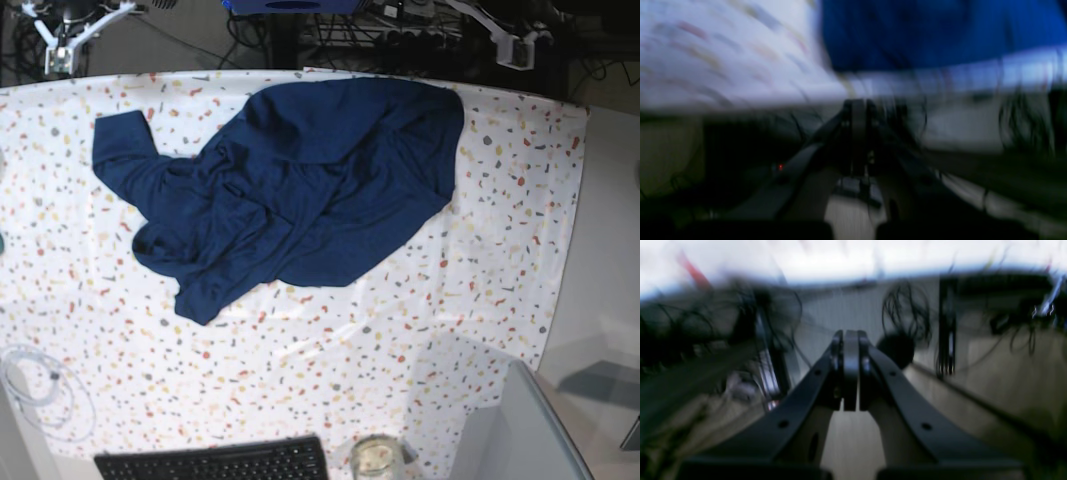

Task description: Layout the t-shirt on the table in an organized manner, then fold the t-shirt properly

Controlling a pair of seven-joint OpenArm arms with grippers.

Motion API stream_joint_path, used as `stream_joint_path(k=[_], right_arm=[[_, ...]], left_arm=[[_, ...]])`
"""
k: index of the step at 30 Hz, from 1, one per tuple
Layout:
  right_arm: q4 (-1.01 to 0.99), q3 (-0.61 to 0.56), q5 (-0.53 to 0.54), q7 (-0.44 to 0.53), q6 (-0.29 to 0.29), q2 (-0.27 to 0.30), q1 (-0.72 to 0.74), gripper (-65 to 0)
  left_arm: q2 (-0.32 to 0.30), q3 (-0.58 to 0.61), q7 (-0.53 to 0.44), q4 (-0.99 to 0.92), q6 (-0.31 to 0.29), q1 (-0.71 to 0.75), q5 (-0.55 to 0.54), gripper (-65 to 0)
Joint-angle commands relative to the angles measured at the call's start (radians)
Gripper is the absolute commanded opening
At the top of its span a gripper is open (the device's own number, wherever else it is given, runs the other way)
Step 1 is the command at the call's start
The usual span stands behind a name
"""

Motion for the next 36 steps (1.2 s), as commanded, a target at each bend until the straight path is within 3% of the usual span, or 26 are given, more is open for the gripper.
stream_joint_path(k=[1, 4, 8, 12, 15, 18, 19, 21, 24, 26, 31, 36], right_arm=[[0.044, 0.003, -0.005, 0.023, -0.007, 0.006, 0.019, -65.0], [0.084, 0.003, -0.005, 0.019, -0.005, 0.004, 0.094, -64.7], [0.105, -0.042, -0.005, -0.122, -0.005, 0.006, 0.191, -64.1], [0.124, -0.206, -0.009, -0.250, -0.004, 0.012, 0.263, -63.3], [0.127, -0.355, -0.009, -0.265, -0.004, 0.030, 0.305, -55.2], [0.124, -0.537, -0.009, -0.271, -0.005, 0.033, 0.344, -41.9], [0.122, -0.592, -0.009, -0.282, -0.005, 0.033, 0.360, -37.2], [0.113, -0.740, -0.009, -0.327, -0.005, 0.033, 0.412, -26.3], [0.048, -0.953, -0.009, -0.380, -0.010, 0.030, 0.525, -12.2], [-0.022, -1.068, -0.025, -0.409, -0.017, 0.030, 0.611, -7.4], [-0.194, -1.209, 0.034, -0.416, -0.097, 0.018, 0.782, -6.5], [-0.294, -1.320, 0.089, -0.412, -0.105, 0.018, 0.860, -6.6]], left_arm=[[0.000, -0.020, -0.022, 0.048, -0.012, 0.006, -0.020, -65.0], [0.005, -0.060, -0.019, 0.086, -0.012, -0.047, -0.025, -65.0], [0.005, -0.066, -0.018, 0.089, -0.012, -0.126, -0.034, -65.0], [0.005, -0.085, 0.047, 0.089, -0.012, -0.173, -0.037, -65.0], [0.031, -0.163, 0.151, 0.086, -0.012, -0.190, -0.061, -65.0], [0.075, -0.353, 0.236, 0.059, -0.013, -0.186, -0.169, -40.2], [0.087, -0.416, 0.254, 0.039, -0.019, -0.187, -0.206, -35.5], [0.114, -0.562, 0.288, -0.032, -0.087, -0.192, -0.264, -33.1], [0.144, -0.737, 0.298, -0.130, -0.239, -0.212, -0.278, -33.1], [0.164, -0.830, 0.298, -0.185, -0.311, -0.222, -0.276, -33.1], [0.161, -0.970, 0.298, -0.296, -0.414, -0.227, -0.276, -33.1], [0.166, -0.987, 0.298, -0.302, -0.421, -0.219, -0.276, -33.1]])
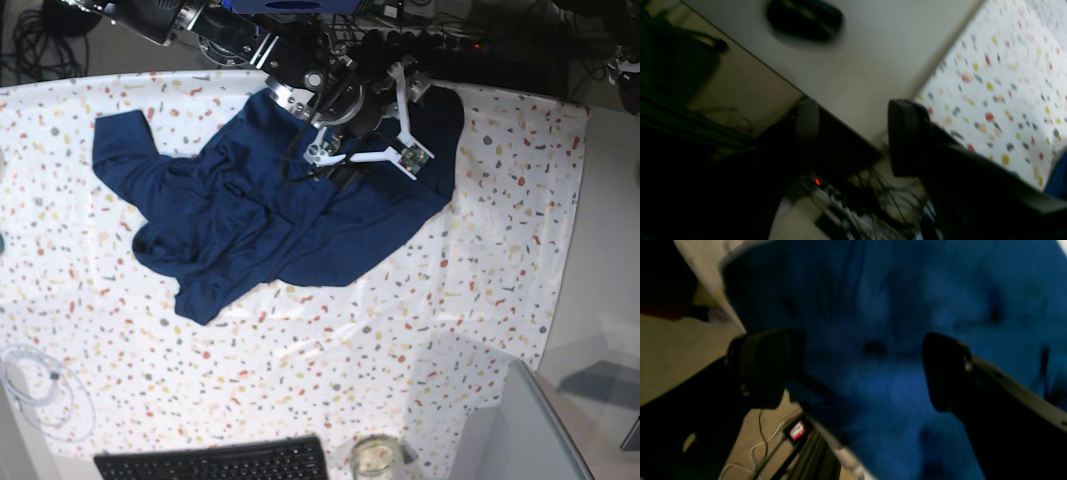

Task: Layout the t-shirt on the table in an organized manner, then fold the t-shirt properly
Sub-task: 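Lower the right gripper onto the crumpled navy t-shirt and grasp it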

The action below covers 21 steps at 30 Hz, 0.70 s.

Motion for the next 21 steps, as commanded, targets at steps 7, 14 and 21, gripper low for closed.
stream_joint_path(k=[7, 14, 21], right_arm=[[-0.016, -0.033, 0.008, -0.001, 0.021, -0.011, 0.001, -6.6], [-0.019, -0.033, 0.008, 0.004, 0.023, -0.011, 0.004, -6.2], [-0.085, -0.035, 0.008, 0.034, 0.024, -0.013, 0.009, -6.3]], left_arm=[[-0.018, -0.006, -0.035, 0.021, -0.007, 0.016, -0.013, -33.1], [-0.018, -0.006, -0.035, 0.021, -0.007, 0.016, -0.013, -33.1], [-0.018, -0.005, -0.033, 0.029, -0.007, 0.016, -0.013, -33.2]])
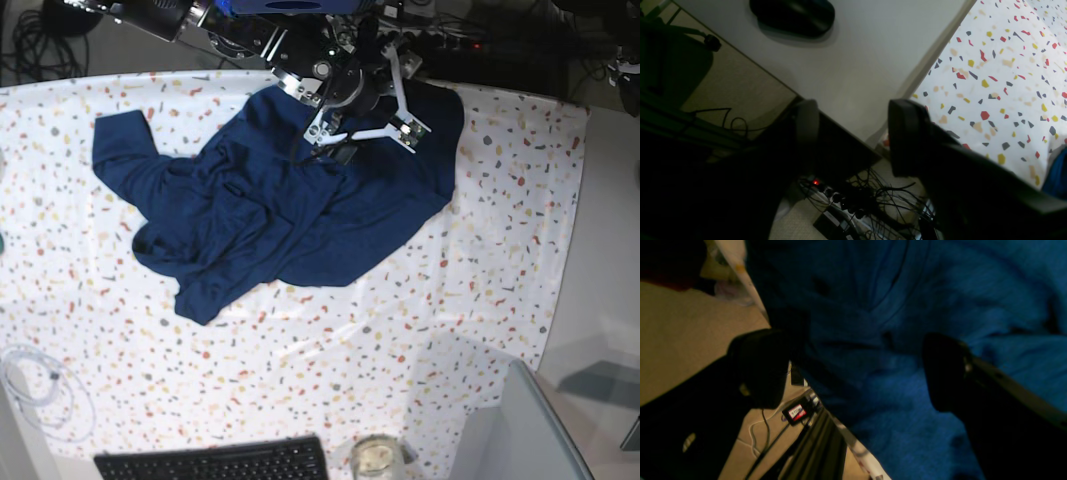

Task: Layout the t-shirt on the table in an organized manner, then fold the t-shirt properly
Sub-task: 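Lower the right gripper onto the crumpled navy t-shirt and grasp it, then lift the t-shirt with the right gripper and drag it aside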

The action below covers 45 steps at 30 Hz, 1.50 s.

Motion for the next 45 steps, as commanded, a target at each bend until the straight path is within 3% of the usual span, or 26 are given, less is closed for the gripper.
stream_joint_path(k=[1, 6, 8, 11, 14, 17, 22, 29, 34, 40, 45], right_arm=[[0.000, -0.003, -0.004, 0.037, 0.005, -0.016, 0.010, -6.3], [-0.055, -0.003, -0.004, 0.095, 0.005, -0.019, 0.013, -6.6], [-0.069, -0.003, -0.004, 0.095, 0.005, -0.019, 0.013, -11.6], [-0.081, -0.003, -0.004, 0.095, 0.005, -0.019, 0.015, -33.9], [-0.066, -0.002, -0.006, 0.095, 0.011, -0.019, 0.013, -65.0], [0.011, 0.003, -0.006, 0.089, 0.004, -0.002, 0.009, -63.6], [0.230, 0.049, -0.004, 0.072, 0.002, 0.105, -0.019, -64.8], [0.513, 0.427, -0.004, -0.009, 0.010, 0.219, -0.130, -64.8], [0.569, 0.752, -0.003, -0.010, 0.017, 0.282, -0.159, -64.8], [0.525, 1.274, -0.004, -0.010, 0.217, 0.274, -0.100, -64.8], [0.275, 1.557, -0.009, -0.053, 0.317, 0.271, 0.081, -64.8]], left_arm=[[-0.016, -0.009, -0.026, 0.021, -0.009, 0.012, -0.012, -33.2], [-0.016, -0.009, -0.026, 0.040, -0.009, 0.012, -0.012, -33.2], [-0.016, -0.009, -0.026, 0.040, -0.009, 0.012, -0.012, -33.2], [-0.016, -0.009, -0.026, 0.038, -0.009, 0.012, -0.012, -33.2], [-0.016, -0.007, -0.026, 0.035, -0.009, 0.012, -0.012, -33.2], [-0.016, -0.007, -0.026, 0.035, -0.009, 0.012, -0.012, -33.2], [-0.016, 0.045, -0.026, 0.035, -0.009, 0.012, -0.011, -36.0], [-0.016, 0.141, -0.031, 0.038, -0.009, 0.007, -0.011, -65.0], [-0.016, 0.166, -0.032, 0.038, -0.009, 0.004, -0.011, -65.0], [-0.016, 0.160, -0.034, 0.038, -0.009, 0.003, -0.011, -65.0], [-0.016, 0.164, -0.034, 0.037, -0.009, -0.014, -0.011, -65.0]])
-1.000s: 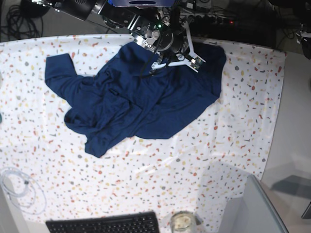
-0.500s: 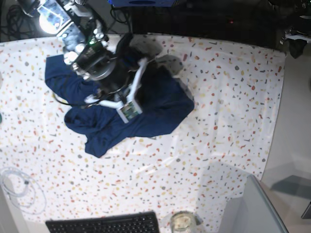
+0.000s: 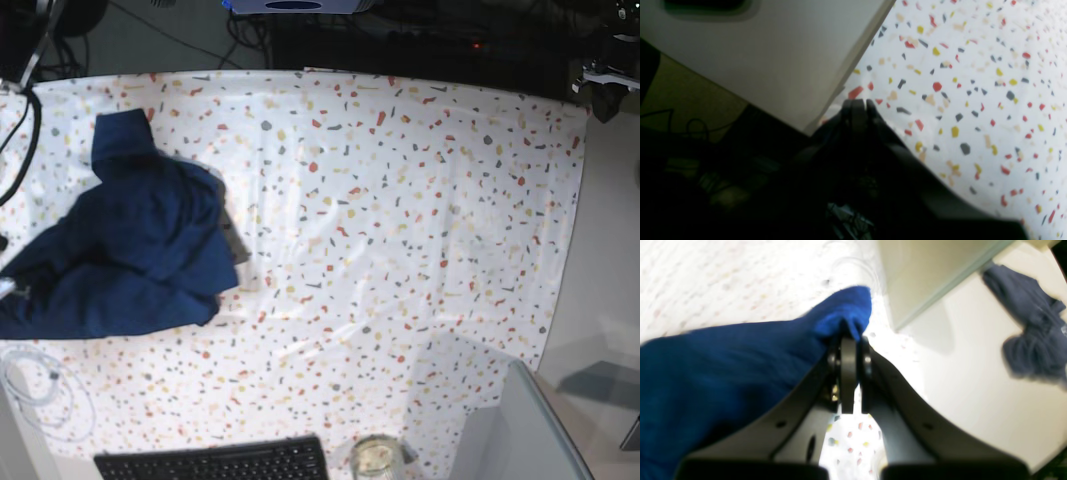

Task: Layout the t-shirt on the table in an organized manner, then fold the t-shirt properly
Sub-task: 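Lift the t-shirt with the right gripper and drag it aside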

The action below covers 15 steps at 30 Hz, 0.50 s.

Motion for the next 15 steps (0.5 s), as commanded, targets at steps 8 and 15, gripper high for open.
stream_joint_path(k=[8, 15], right_arm=[[-0.410, 0.082, -0.119, 0.105, 0.011, 0.048, 0.183, -63.9], [-0.223, 0.076, -0.183, 0.070, 0.015, -0.010, 0.124, -22.5]], left_arm=[[-0.004, -0.006, -0.025, 0.016, -0.009, -0.011, -0.010, -65.0], [-0.007, -0.006, -0.020, 0.006, -0.009, -0.011, -0.001, -65.0]])
